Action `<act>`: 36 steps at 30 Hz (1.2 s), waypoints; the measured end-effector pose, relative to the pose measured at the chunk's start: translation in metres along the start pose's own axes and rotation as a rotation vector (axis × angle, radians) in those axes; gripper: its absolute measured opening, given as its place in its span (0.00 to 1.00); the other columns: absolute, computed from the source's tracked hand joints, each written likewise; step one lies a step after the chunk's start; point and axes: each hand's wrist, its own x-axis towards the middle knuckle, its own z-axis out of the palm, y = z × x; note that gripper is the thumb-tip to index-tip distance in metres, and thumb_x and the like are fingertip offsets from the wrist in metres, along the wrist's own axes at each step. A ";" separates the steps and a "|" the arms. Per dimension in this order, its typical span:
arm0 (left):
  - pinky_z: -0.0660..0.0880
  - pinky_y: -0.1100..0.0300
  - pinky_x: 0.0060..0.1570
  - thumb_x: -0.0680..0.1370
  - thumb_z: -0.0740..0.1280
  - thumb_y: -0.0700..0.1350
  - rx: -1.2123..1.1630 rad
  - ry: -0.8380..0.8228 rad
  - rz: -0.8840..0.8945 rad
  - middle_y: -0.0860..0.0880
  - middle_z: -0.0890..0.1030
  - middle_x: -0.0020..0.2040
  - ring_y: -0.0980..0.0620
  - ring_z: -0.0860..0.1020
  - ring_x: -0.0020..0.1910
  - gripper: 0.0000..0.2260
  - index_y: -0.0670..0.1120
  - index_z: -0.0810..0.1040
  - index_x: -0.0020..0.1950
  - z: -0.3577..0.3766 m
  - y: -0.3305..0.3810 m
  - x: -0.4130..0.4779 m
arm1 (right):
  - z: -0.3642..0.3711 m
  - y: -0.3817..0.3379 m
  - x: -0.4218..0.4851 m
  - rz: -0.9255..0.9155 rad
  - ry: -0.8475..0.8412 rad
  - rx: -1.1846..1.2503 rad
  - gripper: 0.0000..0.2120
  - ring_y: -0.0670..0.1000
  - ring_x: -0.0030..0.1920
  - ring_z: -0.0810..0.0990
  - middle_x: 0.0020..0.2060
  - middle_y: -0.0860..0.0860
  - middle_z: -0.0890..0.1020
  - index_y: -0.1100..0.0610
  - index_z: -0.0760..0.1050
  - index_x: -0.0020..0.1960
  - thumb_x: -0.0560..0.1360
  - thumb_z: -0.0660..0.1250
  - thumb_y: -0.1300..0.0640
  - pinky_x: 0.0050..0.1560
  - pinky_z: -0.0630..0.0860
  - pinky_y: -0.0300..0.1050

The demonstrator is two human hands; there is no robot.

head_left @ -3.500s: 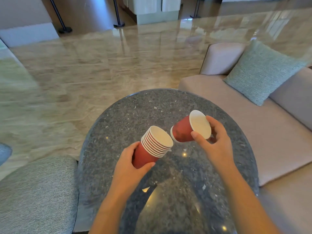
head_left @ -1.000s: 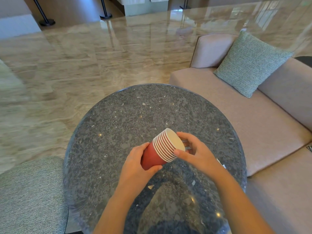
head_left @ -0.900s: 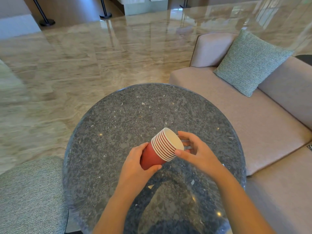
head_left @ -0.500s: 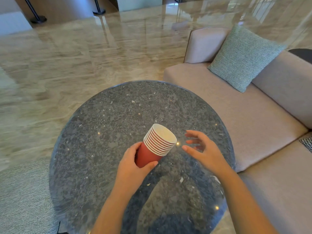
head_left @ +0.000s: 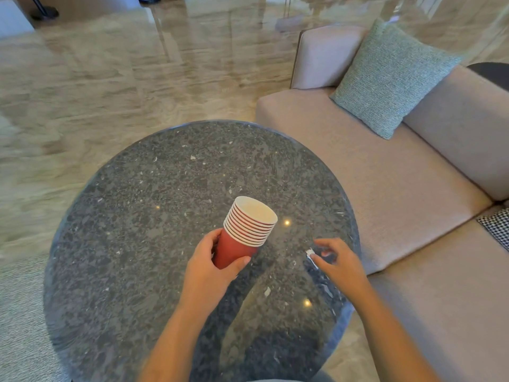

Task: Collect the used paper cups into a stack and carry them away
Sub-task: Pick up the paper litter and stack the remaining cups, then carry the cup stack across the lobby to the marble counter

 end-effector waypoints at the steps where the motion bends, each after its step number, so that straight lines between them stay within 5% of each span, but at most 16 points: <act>1: 0.71 0.73 0.38 0.67 0.76 0.47 0.000 0.000 -0.003 0.67 0.73 0.50 0.74 0.73 0.47 0.25 0.69 0.67 0.50 0.003 0.000 0.000 | 0.000 0.005 0.000 -0.008 -0.014 -0.007 0.13 0.47 0.46 0.75 0.49 0.50 0.75 0.55 0.74 0.57 0.73 0.68 0.57 0.48 0.69 0.38; 11: 0.72 0.71 0.39 0.66 0.76 0.46 -0.035 0.018 -0.047 0.66 0.73 0.51 0.68 0.74 0.48 0.25 0.69 0.67 0.50 0.014 -0.001 0.003 | 0.016 0.031 0.013 -0.039 -0.068 -0.084 0.10 0.46 0.45 0.73 0.46 0.48 0.73 0.56 0.76 0.55 0.74 0.67 0.59 0.46 0.67 0.33; 22: 0.72 0.77 0.35 0.67 0.76 0.46 -0.047 0.022 -0.076 0.66 0.74 0.50 0.76 0.72 0.47 0.24 0.70 0.68 0.49 0.019 -0.002 0.006 | 0.027 0.033 0.024 -0.051 -0.088 -0.179 0.09 0.51 0.44 0.76 0.48 0.53 0.75 0.59 0.77 0.54 0.74 0.66 0.61 0.48 0.74 0.45; 36: 0.71 0.71 0.39 0.67 0.76 0.47 -0.069 0.071 -0.079 0.66 0.73 0.52 0.70 0.73 0.49 0.24 0.68 0.68 0.51 0.014 -0.002 0.002 | 0.030 0.034 0.028 -0.057 -0.071 -0.219 0.05 0.49 0.40 0.74 0.45 0.51 0.76 0.58 0.77 0.48 0.73 0.65 0.63 0.44 0.74 0.43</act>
